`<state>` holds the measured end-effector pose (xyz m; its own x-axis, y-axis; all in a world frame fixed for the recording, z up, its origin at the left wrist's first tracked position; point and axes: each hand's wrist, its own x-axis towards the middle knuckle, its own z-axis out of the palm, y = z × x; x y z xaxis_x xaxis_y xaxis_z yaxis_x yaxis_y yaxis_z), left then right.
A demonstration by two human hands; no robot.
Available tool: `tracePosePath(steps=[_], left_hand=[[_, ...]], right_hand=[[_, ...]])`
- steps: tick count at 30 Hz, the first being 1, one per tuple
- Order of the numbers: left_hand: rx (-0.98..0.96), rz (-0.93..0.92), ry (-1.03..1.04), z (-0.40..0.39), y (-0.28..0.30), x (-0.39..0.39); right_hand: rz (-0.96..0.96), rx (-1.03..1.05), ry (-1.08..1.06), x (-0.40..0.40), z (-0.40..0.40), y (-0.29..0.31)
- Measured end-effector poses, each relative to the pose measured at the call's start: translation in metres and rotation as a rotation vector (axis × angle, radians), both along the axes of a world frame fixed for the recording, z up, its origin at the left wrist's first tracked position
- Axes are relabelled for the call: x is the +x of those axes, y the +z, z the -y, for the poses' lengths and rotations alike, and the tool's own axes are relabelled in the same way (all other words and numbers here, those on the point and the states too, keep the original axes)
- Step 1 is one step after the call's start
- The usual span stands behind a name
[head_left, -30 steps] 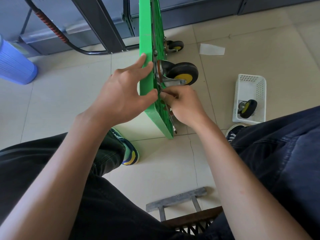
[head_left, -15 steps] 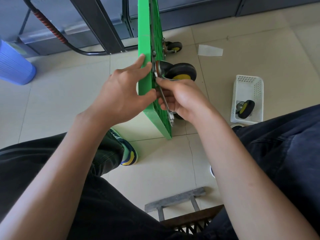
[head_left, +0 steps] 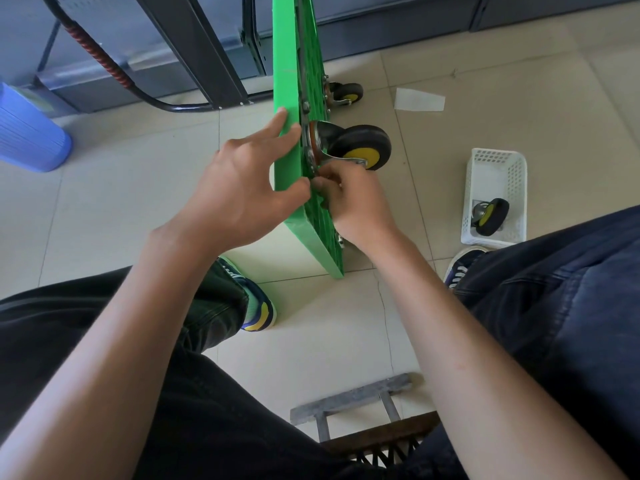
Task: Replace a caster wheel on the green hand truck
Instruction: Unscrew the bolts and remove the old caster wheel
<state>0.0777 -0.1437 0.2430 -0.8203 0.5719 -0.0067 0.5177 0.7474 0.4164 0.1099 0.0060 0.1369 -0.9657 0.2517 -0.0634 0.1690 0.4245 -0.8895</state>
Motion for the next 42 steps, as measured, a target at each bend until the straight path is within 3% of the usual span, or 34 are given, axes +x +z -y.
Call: tracePosePath(steps=[5, 12, 14, 22, 26, 37, 42], left_hand=[[0.01, 0.0, -0.01, 0.003, -0.002, -0.001], [0.015, 0.001, -0.01, 0.002, -0.003, -0.003], [0.013, 0.001, -0.009, 0.002, -0.003, -0.003], [0.007, -0.016, -0.022, 0.003, -0.003, -0.003], [0.01, -0.013, -0.027, 0.004, -0.006, -0.005], [0.041, -0.022, -0.033, 0.005, -0.01, -0.007], [0.039, -0.012, -0.02, 0.003, -0.006, -0.005]], right_hand=[[-0.133, 0.201, -0.003, 0.001, -0.002, -0.009], [-0.122, 0.206, 0.005, 0.007, -0.013, -0.019], [-0.087, 0.135, -0.011, 0.015, -0.014, -0.02], [0.154, -0.561, -0.036, 0.023, -0.006, 0.016], [0.199, -0.784, -0.07, 0.022, -0.008, 0.031], [0.254, -0.849, -0.083, 0.012, -0.01, 0.046], [0.273, -0.71, -0.05, 0.005, -0.01, 0.042]])
